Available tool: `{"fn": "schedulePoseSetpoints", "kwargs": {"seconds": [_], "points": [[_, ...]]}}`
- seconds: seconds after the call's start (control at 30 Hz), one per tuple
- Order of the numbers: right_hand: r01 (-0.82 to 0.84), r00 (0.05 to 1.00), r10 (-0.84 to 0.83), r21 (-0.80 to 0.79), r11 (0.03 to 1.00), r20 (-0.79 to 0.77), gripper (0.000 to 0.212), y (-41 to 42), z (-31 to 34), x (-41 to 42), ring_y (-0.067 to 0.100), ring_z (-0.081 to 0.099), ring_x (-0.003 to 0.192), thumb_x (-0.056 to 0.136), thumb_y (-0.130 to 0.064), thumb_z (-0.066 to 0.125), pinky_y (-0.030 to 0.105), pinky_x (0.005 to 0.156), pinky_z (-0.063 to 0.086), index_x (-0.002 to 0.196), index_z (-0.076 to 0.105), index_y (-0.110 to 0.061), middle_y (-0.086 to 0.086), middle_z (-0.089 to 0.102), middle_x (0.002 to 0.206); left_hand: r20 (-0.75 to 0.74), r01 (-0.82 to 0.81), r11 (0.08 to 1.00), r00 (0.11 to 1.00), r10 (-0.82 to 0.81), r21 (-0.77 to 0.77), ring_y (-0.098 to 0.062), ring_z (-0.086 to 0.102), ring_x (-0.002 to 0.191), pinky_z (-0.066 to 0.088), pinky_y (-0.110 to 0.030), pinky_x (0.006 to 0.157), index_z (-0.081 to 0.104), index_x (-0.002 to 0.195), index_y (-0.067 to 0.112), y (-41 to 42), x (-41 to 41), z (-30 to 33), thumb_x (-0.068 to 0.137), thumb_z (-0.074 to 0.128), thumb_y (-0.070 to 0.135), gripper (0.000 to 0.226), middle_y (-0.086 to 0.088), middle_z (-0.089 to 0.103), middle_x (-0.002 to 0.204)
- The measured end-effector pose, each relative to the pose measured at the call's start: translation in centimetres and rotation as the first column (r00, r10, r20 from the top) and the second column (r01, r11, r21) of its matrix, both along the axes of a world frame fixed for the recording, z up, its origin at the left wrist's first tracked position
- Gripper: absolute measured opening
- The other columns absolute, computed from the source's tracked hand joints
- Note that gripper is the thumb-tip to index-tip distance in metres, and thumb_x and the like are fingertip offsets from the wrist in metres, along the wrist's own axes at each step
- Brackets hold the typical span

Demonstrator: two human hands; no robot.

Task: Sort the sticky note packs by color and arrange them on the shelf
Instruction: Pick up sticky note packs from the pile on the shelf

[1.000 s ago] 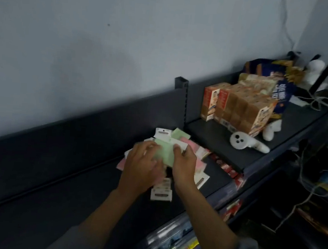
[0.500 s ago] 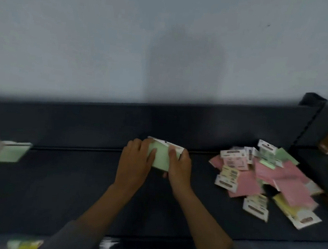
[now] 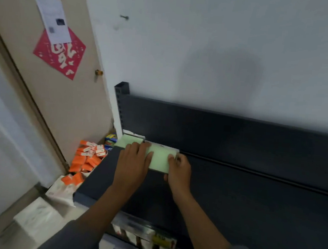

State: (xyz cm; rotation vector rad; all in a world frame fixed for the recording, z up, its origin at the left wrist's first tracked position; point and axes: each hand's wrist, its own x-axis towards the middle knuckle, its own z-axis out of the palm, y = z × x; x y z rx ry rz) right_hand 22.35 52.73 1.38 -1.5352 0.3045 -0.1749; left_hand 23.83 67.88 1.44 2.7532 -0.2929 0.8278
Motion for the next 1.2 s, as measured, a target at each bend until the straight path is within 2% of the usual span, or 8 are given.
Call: {"fn": "schedulePoseSetpoints", "kwargs": {"seconds": [0.23, 0.43, 0.63, 0.73, 0.8, 0.87, 1.03, 1.2], "points": [[-0.091, 0.996, 0.087, -0.126, 0.988, -0.037, 0.027, 8.2, -1.5, 2.5, 0.016, 0.059, 0.046, 0.089, -0.005, 0.053, 0.028, 0.041, 0.043, 0.112, 0.062, -0.016, 0.015, 0.067, 0.085, -0.101, 0.083, 0.994, 0.991, -0.089, -0.064, -0.033, 0.060, 0.101, 0.049, -0.049, 0.089, 0.062, 0.126, 0.009, 8.8, 2.2, -1.7, 0.101, 0.040, 0.037, 0.043, -0.010, 0.066, 0.113], [-0.151, 0.987, 0.138, -0.214, 0.965, -0.076, 0.031, 10.3, -2.8, 5.5, 0.023, 0.063, 0.055, 0.088, -0.006, 0.056, 0.025, 0.037, 0.044, 0.115, 0.061, -0.020, 0.017, 0.062, 0.101, -0.167, 0.056, 0.990, 0.983, -0.078, -0.131, -0.034, 0.061, 0.102, 0.054, -0.046, 0.085, 0.063, 0.127, 0.007, 10.2, 3.2, -2.6, 0.091, 0.055, 0.033, 0.045, -0.014, 0.067, 0.121], [-0.155, 0.988, 0.157, -0.259, 0.954, -0.013, 0.037, 12.7, -3.4, 9.8, 0.024, 0.071, 0.068, 0.085, -0.012, 0.065, 0.038, 0.052, 0.059, 0.116, 0.060, -0.031, 0.010, 0.069, 0.098, -0.394, 0.048, 0.989, 0.913, -0.101, -0.142, -0.036, 0.039, 0.138, 0.034, -0.049, 0.114, 0.048, 0.147, 0.019, 13.1, 5.5, -2.6, 0.080, 0.080, 0.044, 0.079, -0.015, 0.042, 0.155], [-0.156, 0.987, 0.149, -0.173, 0.973, -0.054, 0.039, 13.7, -3.9, 11.1, 0.012, 0.063, 0.045, 0.090, -0.006, 0.067, 0.025, 0.038, 0.047, 0.124, 0.057, -0.021, 0.012, 0.068, 0.096, -0.449, 0.013, 0.989, 0.890, -0.080, -0.149, -0.031, 0.028, 0.145, 0.024, -0.041, 0.120, 0.043, 0.150, 0.024, 14.4, 6.5, -3.1, 0.085, 0.078, 0.033, 0.075, -0.009, 0.033, 0.160], [-0.137, 0.989, 0.124, -0.175, 0.975, -0.081, 0.036, 14.1, -4.5, 10.9, 0.015, 0.065, 0.051, 0.090, -0.006, 0.069, 0.021, 0.037, 0.045, 0.123, 0.059, -0.016, 0.010, 0.070, 0.097, -0.431, 0.036, 0.984, 0.896, -0.109, -0.175, -0.031, 0.039, 0.138, 0.031, -0.043, 0.117, 0.051, 0.144, 0.024, 14.8, 7.1, -3.7, 0.087, 0.076, 0.026, 0.062, -0.006, 0.044, 0.153], [-0.121, 0.992, 0.109, -0.202, 0.972, -0.067, 0.034, 14.3, -4.8, 11.2, 0.024, 0.070, 0.068, 0.089, -0.009, 0.071, 0.022, 0.042, 0.049, 0.121, 0.063, -0.015, 0.008, 0.071, 0.102, -0.394, 0.065, 0.970, 0.906, -0.156, -0.235, -0.031, 0.051, 0.128, 0.040, -0.048, 0.111, 0.060, 0.135, 0.022, 15.0, 8.4, -4.1, 0.088, 0.075, 0.021, 0.050, -0.007, 0.056, 0.143], [-0.033, 0.999, 0.018, -0.418, 0.908, -0.041, 0.041, 14.3, -5.6, 14.4, 0.021, 0.066, 0.099, 0.083, -0.023, 0.077, 0.042, 0.089, 0.057, 0.122, 0.064, -0.018, 0.005, 0.067, 0.111, -0.351, 0.112, 0.964, 0.916, -0.194, -0.240, -0.032, 0.051, 0.127, 0.037, -0.042, 0.109, 0.062, 0.133, 0.018, 14.7, 12.4, -4.0, 0.090, 0.072, 0.017, 0.044, -0.009, 0.054, 0.144], [0.015, 0.993, -0.078, -0.545, 0.838, -0.092, 0.035, 14.2, -6.1, 16.0, 0.022, 0.062, 0.098, 0.086, -0.025, 0.077, 0.038, 0.089, 0.055, 0.118, 0.066, -0.015, 0.010, 0.061, 0.111, -0.350, 0.277, 0.943, 0.878, -0.327, -0.187, -0.036, 0.057, 0.109, 0.050, -0.046, 0.097, 0.064, 0.132, 0.014, 14.9, 15.9, -5.5, 0.091, 0.069, 0.017, 0.041, -0.012, 0.060, 0.134]]}}
